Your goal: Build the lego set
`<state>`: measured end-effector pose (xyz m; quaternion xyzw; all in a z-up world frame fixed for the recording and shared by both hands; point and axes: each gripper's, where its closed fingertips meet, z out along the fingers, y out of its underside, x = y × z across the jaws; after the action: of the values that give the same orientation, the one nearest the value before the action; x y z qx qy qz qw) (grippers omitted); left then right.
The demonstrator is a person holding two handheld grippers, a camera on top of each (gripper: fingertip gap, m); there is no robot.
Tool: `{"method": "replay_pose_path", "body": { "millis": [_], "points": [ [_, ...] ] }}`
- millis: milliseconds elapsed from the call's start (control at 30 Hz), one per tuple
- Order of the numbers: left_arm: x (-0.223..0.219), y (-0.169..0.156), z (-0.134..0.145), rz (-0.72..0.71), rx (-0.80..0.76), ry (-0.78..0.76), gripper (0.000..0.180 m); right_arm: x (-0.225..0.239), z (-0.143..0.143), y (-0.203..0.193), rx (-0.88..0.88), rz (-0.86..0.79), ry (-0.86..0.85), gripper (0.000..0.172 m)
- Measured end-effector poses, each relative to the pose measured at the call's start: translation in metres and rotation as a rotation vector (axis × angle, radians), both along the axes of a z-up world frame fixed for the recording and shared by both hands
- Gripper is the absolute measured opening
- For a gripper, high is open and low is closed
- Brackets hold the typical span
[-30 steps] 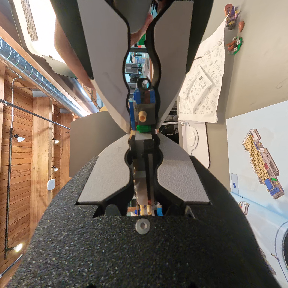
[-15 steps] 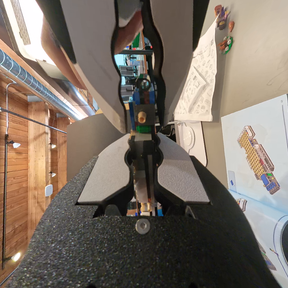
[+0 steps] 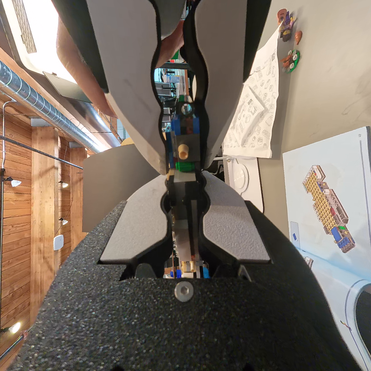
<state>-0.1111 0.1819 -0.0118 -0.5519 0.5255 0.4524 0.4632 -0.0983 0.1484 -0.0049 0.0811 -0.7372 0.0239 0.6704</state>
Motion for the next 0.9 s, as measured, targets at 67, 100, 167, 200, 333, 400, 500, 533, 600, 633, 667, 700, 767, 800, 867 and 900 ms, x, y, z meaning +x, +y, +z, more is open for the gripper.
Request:
{"method": "replay_pose_path", "body": {
  "millis": [67, 100, 167, 200, 333, 400, 500, 533, 600, 633, 667, 700, 767, 800, 867, 900],
  "points": [
    [-0.002, 0.002, 0.002, 0.006, 0.020, -0.007, 0.025, -0.001, 0.002, 0.001, -0.015, -0.008, 0.021, 0.025],
    [-0.003, 0.002, 0.004, 0.009, 0.029, -0.013, 0.025, -0.002, 0.004, 0.003, -0.023, -0.015, 0.050, 0.025],
    [-0.005, 0.004, 0.002, 0.023, 0.031, -0.027, 0.025, -0.001, 0.000, 0.007, -0.032, -0.045, 0.064, 0.033],
    [-0.007, 0.005, 0.002, 0.034, 0.043, -0.029, 0.026, 0.001, -0.002, 0.010, -0.041, -0.066, 0.062, 0.040],
    [-0.016, 0.008, -0.021, 0.107, 0.022, -0.018, 0.026, 0.020, -0.014, 0.023, -0.111, -0.143, 0.044, 0.049],
    [-0.014, 0.008, -0.044, 0.131, -0.021, -0.008, 0.026, 0.030, -0.032, 0.027, -0.128, -0.178, 0.007, 0.048],
    [-0.003, 0.004, -0.090, 0.150, -0.124, 0.010, 0.026, 0.046, -0.077, 0.024, -0.147, -0.211, -0.093, 0.049],
    [0.001, 0.002, -0.105, 0.157, -0.157, 0.024, 0.026, 0.052, -0.094, 0.022, -0.150, -0.218, -0.125, 0.048],
    [0.007, -0.003, -0.134, 0.173, -0.216, 0.058, 0.027, 0.061, -0.125, 0.016, -0.142, -0.224, -0.186, 0.047],
    [0.009, -0.006, -0.146, 0.180, -0.239, 0.070, 0.027, 0.065, -0.138, 0.013, -0.142, -0.224, -0.209, 0.047],
    [0.011, -0.008, -0.155, 0.189, -0.255, 0.068, 0.027, 0.069, -0.149, 0.010, -0.144, -0.219, -0.224, 0.047],
    [0.013, -0.009, -0.163, 0.199, -0.265, 0.055, 0.027, 0.071, -0.158, 0.007, -0.147, -0.213, -0.231, 0.047],
    [0.017, -0.011, -0.172, 0.218, -0.281, 0.016, 0.027, 0.073, -0.170, 0.003, -0.149, -0.211, -0.225, 0.045],
    [0.019, -0.012, -0.175, 0.226, -0.279, -0.004, 0.027, 0.073, -0.173, 0.002, -0.150, -0.213, -0.214, 0.044],
    [0.022, -0.013, -0.179, 0.228, -0.283, -0.028, 0.027, 0.071, -0.180, 0.002, -0.142, -0.217, -0.201, 0.043],
    [0.023, -0.013, -0.181, 0.232, -0.285, -0.034, 0.027, 0.070, -0.182, 0.002, -0.136, -0.221, -0.193, 0.043]
  ]
}}
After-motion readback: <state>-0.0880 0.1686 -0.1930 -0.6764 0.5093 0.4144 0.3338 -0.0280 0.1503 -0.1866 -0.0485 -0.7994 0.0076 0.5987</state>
